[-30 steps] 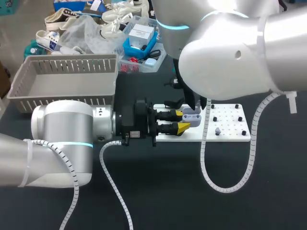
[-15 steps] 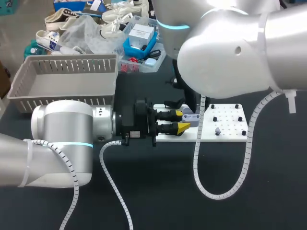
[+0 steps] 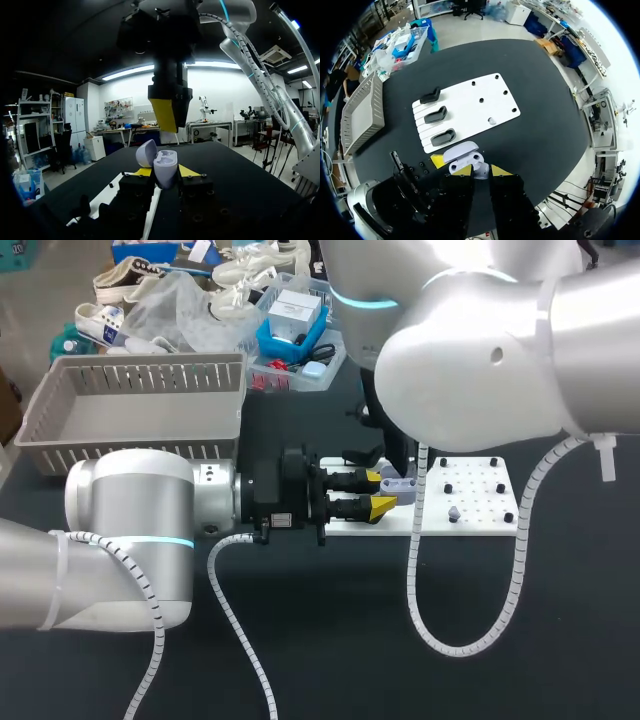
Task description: Pick up each earbud case from the left stands, insert the matching earbuds, close the lid, and place the case in the box.
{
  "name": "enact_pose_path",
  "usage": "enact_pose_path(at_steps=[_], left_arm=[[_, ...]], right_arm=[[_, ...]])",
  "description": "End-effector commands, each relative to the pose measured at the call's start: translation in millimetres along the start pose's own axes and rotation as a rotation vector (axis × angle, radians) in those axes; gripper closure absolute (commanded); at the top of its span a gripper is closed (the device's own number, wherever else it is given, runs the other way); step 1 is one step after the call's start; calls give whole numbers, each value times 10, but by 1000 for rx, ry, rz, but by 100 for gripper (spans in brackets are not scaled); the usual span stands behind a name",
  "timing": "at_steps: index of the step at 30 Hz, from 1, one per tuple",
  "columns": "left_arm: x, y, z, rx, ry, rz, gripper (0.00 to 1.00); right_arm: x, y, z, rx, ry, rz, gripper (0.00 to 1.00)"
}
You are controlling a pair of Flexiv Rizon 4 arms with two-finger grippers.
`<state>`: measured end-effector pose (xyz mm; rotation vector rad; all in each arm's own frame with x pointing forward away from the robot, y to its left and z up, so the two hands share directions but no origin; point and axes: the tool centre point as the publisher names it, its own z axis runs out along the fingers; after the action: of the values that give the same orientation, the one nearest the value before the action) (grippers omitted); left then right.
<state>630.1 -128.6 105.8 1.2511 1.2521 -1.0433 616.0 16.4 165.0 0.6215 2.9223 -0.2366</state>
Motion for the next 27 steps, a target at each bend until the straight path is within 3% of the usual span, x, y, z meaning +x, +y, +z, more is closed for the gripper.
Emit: enact_pose_path(at_steps=[1,27], left_arm=[[3,-8,6,-5,-1,1,100],[3,-8,6,-5,-1,1,100]], right_arm=[[32,-27,27,-10,-11,0,100],[-23,23,116,-6,-14,-30,100]])
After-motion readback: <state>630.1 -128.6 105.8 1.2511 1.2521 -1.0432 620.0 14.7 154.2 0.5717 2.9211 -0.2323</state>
